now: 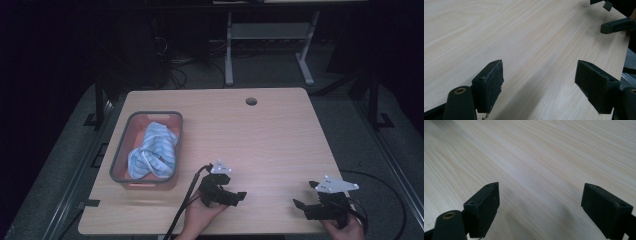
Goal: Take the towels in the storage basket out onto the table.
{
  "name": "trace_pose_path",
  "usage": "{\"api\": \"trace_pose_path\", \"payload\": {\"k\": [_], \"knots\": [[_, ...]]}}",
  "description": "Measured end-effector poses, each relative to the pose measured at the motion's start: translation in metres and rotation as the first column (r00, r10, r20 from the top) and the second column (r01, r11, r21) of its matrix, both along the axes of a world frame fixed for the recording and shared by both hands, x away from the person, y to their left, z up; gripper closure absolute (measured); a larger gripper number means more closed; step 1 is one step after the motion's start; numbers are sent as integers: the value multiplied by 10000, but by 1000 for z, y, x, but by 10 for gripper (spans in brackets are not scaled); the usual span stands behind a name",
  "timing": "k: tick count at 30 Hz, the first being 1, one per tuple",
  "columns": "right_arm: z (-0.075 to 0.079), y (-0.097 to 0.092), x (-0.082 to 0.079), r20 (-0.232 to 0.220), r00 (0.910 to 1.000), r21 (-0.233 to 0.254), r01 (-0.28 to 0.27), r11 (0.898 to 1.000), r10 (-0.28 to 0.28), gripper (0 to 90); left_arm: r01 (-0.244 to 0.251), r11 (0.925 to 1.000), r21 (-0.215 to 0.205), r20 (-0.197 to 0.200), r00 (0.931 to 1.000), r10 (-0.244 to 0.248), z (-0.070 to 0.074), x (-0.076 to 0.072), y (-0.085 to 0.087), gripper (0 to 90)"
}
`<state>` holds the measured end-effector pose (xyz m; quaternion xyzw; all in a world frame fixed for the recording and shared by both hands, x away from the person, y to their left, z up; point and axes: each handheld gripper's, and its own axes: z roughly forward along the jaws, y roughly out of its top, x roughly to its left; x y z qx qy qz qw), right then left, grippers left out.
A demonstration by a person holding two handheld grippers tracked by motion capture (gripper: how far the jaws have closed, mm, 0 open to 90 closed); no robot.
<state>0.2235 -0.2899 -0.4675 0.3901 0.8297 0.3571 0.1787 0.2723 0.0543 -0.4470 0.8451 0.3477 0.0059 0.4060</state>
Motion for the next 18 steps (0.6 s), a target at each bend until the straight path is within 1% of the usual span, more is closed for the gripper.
{"api": "trace_pose_path", "payload": {"k": [2, 3, 4, 6, 7, 8, 9, 10, 11, 12, 13, 14, 15, 18], "knots": [[0, 0, 0, 17, 10000, -5, 0, 10000, 0, 145, 58, 9999, 102, 81, 9999, -59, 3, 0, 0, 220], [0, 0, 1, -1, 10000, 25, 32, 10000, -32, 145, 77, 9999, 75, 127, 9999, -78, 5, 1, 1, 220], [0, 0, 1, -17, 10000, 65, 60, 10000, -60, 145, 70, 10000, -45, 128, 9999, -70, 7, 1, 1, 220], [1, 0, 1, -30, 9999, 101, 96, 9999, -96, 145, 134, 9998, -122, 62, 9999, -133, 9, 3, 2, 220], [2, 1, 2, 18, 10000, 111, 88, 9999, -88, 145, 138, 9997, -223, -9, 9999, -138, 12, 4, 2, 220], [3, 3, 2, 76, 10000, 130, 49, 9999, -50, 145, 114, 9997, -220, 79, 9999, -112, 18, 7, 2, 220], [3, 3, 2, 76, 10000, 130, 49, 9999, -50, 145, 114, 9997, -220, 79, 9999, -112, 18, 7, 2, 220], [4, 5, 3, 95, 10000, 127, 21, 9999, -22, 145, 132, 9996, -245, 150, 9998, -128, 25, 10, 3, 220], [4, 5, 3, 95, 10000, 127, 21, 9999, -22, 145, 132, 9996, -245, 150, 9998, -128, 25, 10, 3, 220], [4, 5, 3, 117, 9999, 111, 5, 9999, -6, 145, 188, 9996, -212, 133, 9997, -185, 28, 13, 4, 220], [4, 5, 4, 103, 9999, 114, 28, 9999, -29, 145, 143, 9994, -312, 108, 9998, -139, 31, 16, 4, 218], [4, 4, 5, 54, 10000, 178, 73, 9998, -73, 145, 181, 9994, -308, 16, 9998, -181, 34, 18, 4, 218], [3, 3, 6, 37, 10000, 176, 76, 9998, -77, 145, 272, 9993, -240, 30, 9996, -272, 37, 21, 5, 218], [3, 1, 9, -36, 9999, 178, 125, 9998, -124, 145, 299, 9994, -150, 96, 9995, -298, 43, 27, 6, 213]]}}
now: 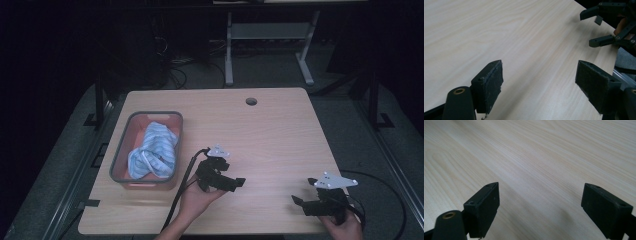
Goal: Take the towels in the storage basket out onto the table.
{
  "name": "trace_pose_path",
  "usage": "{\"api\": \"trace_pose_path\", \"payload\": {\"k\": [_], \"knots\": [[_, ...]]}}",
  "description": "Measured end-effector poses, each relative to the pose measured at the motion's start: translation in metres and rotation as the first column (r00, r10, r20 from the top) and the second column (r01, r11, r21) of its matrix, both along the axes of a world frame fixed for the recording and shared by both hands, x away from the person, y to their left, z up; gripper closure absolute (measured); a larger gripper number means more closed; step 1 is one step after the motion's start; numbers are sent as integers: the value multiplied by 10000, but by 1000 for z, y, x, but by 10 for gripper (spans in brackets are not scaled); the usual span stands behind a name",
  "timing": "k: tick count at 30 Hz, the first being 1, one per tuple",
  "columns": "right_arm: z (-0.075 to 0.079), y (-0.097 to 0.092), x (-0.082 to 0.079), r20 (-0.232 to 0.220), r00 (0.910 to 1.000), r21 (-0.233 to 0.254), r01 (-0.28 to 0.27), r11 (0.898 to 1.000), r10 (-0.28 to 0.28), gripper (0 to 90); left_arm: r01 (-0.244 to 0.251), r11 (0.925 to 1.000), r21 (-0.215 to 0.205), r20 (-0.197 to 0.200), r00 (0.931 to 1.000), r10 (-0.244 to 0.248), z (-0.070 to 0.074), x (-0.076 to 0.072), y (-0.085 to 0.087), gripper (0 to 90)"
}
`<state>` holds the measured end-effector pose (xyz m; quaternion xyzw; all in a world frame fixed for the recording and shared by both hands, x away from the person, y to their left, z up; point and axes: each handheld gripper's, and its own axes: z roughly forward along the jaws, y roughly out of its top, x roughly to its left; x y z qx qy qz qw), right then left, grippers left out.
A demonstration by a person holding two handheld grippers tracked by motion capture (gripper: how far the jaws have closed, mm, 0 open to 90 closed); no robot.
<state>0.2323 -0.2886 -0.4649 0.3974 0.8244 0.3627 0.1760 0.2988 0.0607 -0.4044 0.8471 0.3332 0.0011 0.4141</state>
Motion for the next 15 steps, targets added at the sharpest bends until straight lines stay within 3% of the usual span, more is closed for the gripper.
{"api": "trace_pose_path", "payload": {"k": [4, 15], "knots": [[0, -5, 2, -24, 9999, 125, 98, 9999, -98, 145, -32, 9995, 310, 123, 9999, 28, 9, 10, 4, 213], [1, -8, 3, -8, 9998, 328, 207, 9992, -207, 145, -216, 9995, 235, 189, 9996, 212, 27, 21, 11, 211]]}}
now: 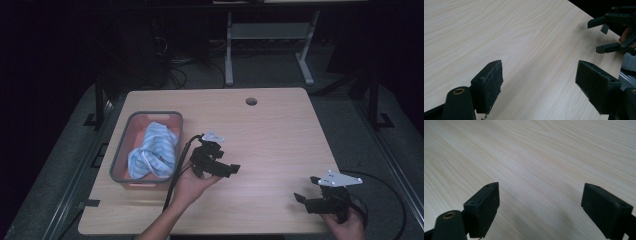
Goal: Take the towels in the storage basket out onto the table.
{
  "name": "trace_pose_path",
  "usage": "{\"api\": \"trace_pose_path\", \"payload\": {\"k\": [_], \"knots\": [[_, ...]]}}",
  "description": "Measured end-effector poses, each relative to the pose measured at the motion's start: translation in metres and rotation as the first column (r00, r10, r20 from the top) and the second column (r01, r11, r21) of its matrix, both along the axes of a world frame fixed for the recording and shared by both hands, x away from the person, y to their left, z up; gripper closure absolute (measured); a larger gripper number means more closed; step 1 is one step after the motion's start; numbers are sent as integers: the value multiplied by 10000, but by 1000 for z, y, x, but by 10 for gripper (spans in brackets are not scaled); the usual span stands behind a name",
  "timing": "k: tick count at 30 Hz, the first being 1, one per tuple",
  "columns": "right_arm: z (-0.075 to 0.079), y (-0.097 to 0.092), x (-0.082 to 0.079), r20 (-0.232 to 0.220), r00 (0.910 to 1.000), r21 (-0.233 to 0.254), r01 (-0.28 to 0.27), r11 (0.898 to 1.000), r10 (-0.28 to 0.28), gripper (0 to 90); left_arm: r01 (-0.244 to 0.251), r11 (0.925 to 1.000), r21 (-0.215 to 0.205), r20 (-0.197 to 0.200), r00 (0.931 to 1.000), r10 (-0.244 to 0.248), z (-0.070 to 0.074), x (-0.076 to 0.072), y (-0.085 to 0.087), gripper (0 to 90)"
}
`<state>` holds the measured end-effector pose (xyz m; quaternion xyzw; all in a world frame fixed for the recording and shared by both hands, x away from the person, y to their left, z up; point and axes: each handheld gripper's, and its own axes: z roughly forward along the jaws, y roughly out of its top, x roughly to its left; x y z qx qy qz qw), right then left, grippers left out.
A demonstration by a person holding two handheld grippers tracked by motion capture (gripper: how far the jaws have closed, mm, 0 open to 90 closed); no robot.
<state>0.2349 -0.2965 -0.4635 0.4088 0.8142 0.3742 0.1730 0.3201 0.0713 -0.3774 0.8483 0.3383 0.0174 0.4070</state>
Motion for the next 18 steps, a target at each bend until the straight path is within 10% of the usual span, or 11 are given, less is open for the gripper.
{"api": "trace_pose_path", "payload": {"k": [18], "knots": [[0, -1, 0, 6, 10000, -5, 3, 10000, -3, 145, -152, 9998, -105, 4, 9999, 152, 20, 12, 14, 206]]}}
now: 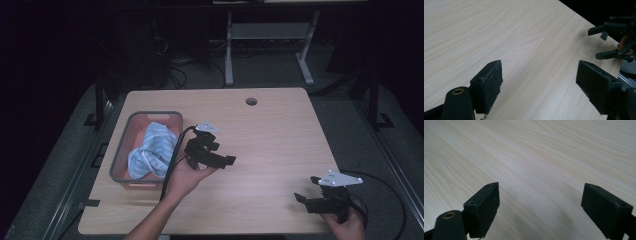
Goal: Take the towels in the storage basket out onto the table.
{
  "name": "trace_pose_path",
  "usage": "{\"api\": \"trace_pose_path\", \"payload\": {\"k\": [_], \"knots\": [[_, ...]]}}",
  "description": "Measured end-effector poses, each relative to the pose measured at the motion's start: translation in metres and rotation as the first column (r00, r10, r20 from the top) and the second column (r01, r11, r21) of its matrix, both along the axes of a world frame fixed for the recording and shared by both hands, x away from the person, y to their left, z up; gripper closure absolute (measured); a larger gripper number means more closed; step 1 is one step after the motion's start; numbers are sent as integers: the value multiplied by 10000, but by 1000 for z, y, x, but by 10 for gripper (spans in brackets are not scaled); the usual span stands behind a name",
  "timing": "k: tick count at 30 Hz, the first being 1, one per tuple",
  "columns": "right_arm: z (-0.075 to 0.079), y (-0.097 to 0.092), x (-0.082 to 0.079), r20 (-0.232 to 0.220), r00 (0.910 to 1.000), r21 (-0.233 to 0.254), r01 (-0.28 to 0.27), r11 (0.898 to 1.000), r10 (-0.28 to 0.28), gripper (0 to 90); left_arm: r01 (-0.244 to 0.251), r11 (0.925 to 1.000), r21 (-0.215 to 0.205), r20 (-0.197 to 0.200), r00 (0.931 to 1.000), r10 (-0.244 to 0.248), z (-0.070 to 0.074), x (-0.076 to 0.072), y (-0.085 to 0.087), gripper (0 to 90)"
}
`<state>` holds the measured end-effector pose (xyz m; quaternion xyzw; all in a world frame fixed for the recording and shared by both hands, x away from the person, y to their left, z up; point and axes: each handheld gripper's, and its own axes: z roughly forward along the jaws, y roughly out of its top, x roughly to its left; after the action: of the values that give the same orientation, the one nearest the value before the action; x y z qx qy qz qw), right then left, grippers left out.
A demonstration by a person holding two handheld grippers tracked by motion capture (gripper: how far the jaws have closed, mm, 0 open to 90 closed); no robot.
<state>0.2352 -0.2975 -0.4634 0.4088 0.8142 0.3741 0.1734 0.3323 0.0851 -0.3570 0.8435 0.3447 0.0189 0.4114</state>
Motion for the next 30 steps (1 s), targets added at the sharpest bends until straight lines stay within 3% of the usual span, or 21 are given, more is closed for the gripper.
{"api": "trace_pose_path", "payload": {"k": [9, 22, 30], "knots": [[0, 2, 0, -31, 10000, -26, 9, 10000, -9, 145, -252, 9995, -185, -100, 9996, 251, 11, 7, 14, 203], [-1, 4, 1, -48, 10000, -84, -74, 9999, 73, 145, -731, 9973, -73, -61, 9973, 730, 21, 15, 39, 204], [-1, 5, 1, -45, 9999, -147, -101, 9998, 101, 145, -1100, 9939, -96, -232, 9937, 1098, 21, 21, 53, 205]]}}
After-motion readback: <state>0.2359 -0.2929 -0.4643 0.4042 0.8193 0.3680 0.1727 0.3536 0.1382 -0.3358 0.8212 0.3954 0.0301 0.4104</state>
